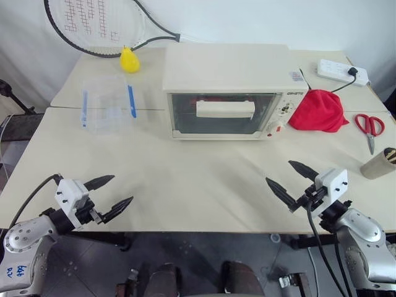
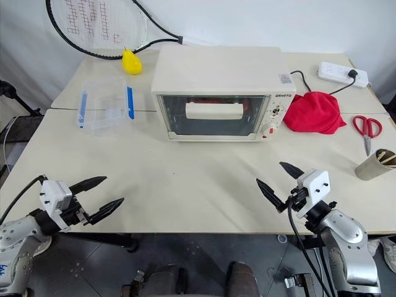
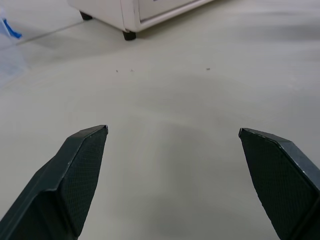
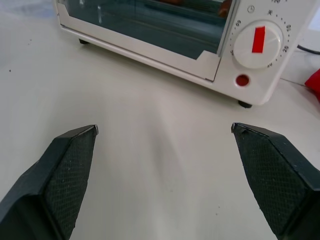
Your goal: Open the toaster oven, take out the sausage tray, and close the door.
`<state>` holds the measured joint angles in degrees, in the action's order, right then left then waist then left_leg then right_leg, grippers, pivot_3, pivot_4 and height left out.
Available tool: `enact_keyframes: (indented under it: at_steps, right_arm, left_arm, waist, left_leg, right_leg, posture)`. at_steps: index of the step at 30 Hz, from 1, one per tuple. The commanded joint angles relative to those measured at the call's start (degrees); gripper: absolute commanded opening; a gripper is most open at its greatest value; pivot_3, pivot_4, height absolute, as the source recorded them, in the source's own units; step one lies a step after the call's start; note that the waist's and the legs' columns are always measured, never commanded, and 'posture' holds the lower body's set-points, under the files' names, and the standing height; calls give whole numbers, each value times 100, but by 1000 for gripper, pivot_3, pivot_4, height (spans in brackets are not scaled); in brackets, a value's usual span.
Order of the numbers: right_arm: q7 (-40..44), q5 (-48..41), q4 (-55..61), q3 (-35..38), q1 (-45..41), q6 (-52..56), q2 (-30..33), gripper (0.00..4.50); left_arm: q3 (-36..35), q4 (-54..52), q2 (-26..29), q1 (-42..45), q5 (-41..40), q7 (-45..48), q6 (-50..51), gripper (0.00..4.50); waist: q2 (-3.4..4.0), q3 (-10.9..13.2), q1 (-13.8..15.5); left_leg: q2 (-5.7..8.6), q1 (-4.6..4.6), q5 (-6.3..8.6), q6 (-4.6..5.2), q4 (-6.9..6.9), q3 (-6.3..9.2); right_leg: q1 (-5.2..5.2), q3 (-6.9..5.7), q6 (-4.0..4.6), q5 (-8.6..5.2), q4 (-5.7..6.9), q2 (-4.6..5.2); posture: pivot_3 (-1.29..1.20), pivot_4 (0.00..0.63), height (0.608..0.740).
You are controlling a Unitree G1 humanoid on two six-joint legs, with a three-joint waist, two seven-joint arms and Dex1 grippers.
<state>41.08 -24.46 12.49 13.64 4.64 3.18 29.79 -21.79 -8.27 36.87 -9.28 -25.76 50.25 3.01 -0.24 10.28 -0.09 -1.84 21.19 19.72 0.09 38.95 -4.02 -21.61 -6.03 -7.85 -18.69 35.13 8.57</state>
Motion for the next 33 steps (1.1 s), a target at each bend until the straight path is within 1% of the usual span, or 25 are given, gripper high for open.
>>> enact_keyframes:
  at_steps: [1, 4, 7, 9, 12, 15, 19, 23, 27, 30, 33]
  right_arm:
    - [133, -134, 34, 25, -136, -75, -1, 4500]
    - [152, -442, 110, -13, -420, 292, -30, 4500]
    - [74, -913, 324, -82, -916, 966, -17, 4500]
    - [129, -1077, 357, -218, -1288, 1357, 71, 4500]
    - [159, -1113, 309, -377, -1703, 1661, 112, 4500]
    - [38, -1143, 225, -389, -1948, 1839, 41, 4500]
    - [-38, -829, -437, -717, -2984, 1800, -230, 4500]
    - [47, -620, -950, -767, -3544, 1541, -379, 4500]
    - [321, -696, -985, -844, -3758, 1494, -444, 4500]
    - [630, -836, -757, -930, -3702, 1602, -439, 4500]
    - [835, -754, -660, -1011, -3639, 1612, -364, 4500]
  left_arm:
    - [-89, -192, 10, 67, -213, 72, -17, 4451]
    - [-157, -428, 7, 332, -811, -7, 552, 4451]
    - [-182, -472, 287, 684, -1528, 443, 1176, 4451]
    - [-219, -507, 446, 1007, -2032, 573, 1637, 4451]
    - [-157, -580, 614, 1294, -2315, 578, 2079, 4451]
    - [-98, -650, 635, 1416, -2381, 536, 2271, 4451]
    - [182, -758, 334, 1810, -2076, 323, 2008, 4451]
    - [226, -752, 277, 1767, -2012, 354, 2046, 4451]
    - [238, -789, 204, 1739, -1981, 297, 2045, 4451]
    - [237, -798, 163, 1739, -1955, 256, 2042, 4451]
    - [201, -758, 112, 1729, -1966, 216, 2039, 4451]
  waist:
    - [0, 0, -5]
    - [0, 0, -5]
    - [0, 0, -6]
    - [1, 0, -7]
    - [1, 0, -8]
    - [1, 1, -3]
    - [-2, 3, -14]
    - [-1, 2, -26]
    - [-1, 2, -19]
    - [-2, 3, -15]
    - [-1, 2, -33]
  left_leg:
    - [0, 0, 0, 0, 0, 0]
    - [-3, -1, 0, 0, 1, 1]
    - [-12, -2, -1, -2, 8, 3]
    - [-15, -3, -2, -3, 10, 5]
    - [-8, -2, -2, -2, 10, 7]
    - [4, 1, 2, 1, 8, 9]
    - [10, 6, 2, 1, 16, -2]
    - [4, 0, -3, -6, 10, 2]
    - [6, 13, -2, -6, 6, -2]
    - [8, 15, -2, -5, 9, -2]
    - [6, 14, -2, -6, 11, -6]
  right_leg:
    - [0, 0, 0, 0, 0, 0]
    - [0, 0, 0, 0, 3, -2]
    - [0, 2, 0, 0, 13, 0]
    - [0, 2, 0, 0, 21, 0]
    - [-1, 1, 0, 0, 20, 0]
    - [-2, -2, 0, 0, 19, 0]
    - [-2, -3, -1, 1, 9, -1]
    - [-7, -5, 2, -1, 23, -9]
    - [-23, -6, 2, -1, 23, -8]
    - [-22, -6, 2, -1, 23, -6]
    - [-22, -5, 2, -1, 24, -7]
  posture:
    - [0, 150, 740]
    - [0, 150, 740]
    - [0, 150, 740]
    - [0, 150, 740]
    - [0, 150, 740]
    - [0, 150, 740]
    - [0, 150, 740]
    - [0, 150, 740]
    - [0, 150, 740]
    - [0, 150, 740]
    - [0, 150, 740]
